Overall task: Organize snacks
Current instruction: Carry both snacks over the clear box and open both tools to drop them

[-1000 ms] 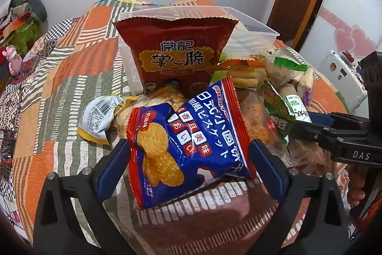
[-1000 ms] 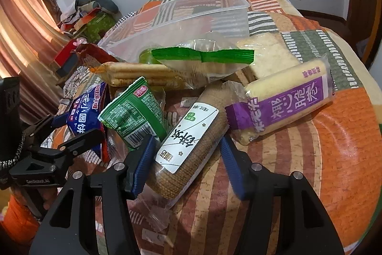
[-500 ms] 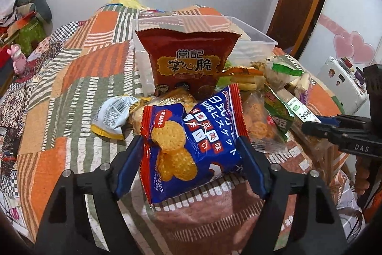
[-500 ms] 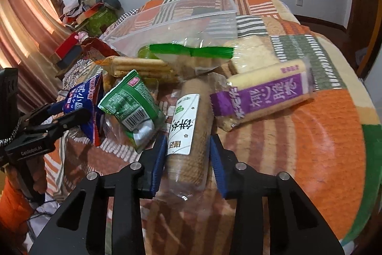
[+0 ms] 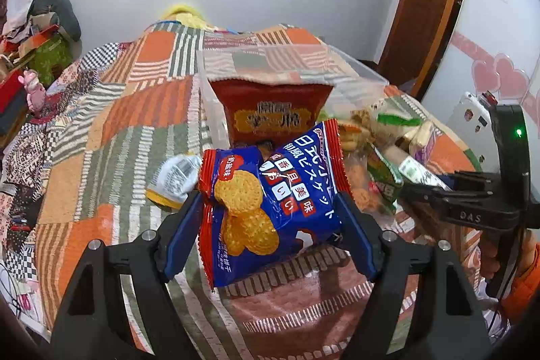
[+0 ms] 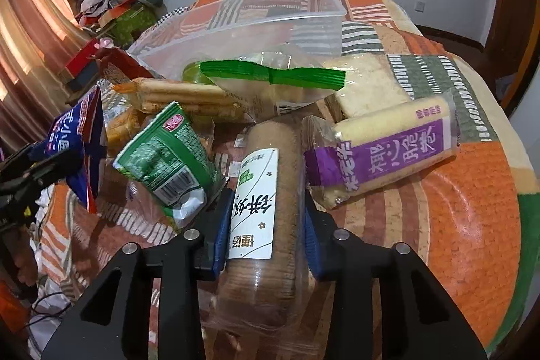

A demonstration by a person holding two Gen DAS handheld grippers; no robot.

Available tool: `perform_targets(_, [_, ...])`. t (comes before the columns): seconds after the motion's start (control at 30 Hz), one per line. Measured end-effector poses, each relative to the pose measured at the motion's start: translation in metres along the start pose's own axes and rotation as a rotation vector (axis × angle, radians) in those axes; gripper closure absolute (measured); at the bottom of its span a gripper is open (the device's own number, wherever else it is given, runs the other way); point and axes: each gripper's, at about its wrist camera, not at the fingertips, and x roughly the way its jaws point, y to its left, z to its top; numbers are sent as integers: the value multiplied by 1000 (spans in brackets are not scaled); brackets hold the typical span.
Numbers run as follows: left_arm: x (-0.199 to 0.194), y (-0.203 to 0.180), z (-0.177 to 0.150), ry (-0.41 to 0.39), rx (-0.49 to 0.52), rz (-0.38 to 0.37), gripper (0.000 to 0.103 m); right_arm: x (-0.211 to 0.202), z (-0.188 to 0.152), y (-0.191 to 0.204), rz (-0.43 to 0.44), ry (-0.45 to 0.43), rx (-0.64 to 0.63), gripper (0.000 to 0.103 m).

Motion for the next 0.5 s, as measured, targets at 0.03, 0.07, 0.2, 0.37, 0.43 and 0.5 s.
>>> perform_targets(0.03, [-3,0,2,-9,-1,1,26,-4,-1,0,7,-4,-1,70])
perform_targets(0.07, [-7,0,5,-22,-3,0,26,-8,-2,1,6,-11,-2,70])
perform_targets(0.2, [-18,-2,15,-58,0,0,26,-25,-6,0,7,-48,-3,70])
perform_targets(0.37, [-32,-6,32,-109,9,-6,26,-47,0,2,7,-115,-15,70])
perform_targets(0.43, [-37,-9,41,-136,11,-6,26,-56,7,3,13,-148,-18,70])
perform_targets(0.5, [-40,-11,48,-155,13,-6,26,-61,14,3,20,-177,-22,70])
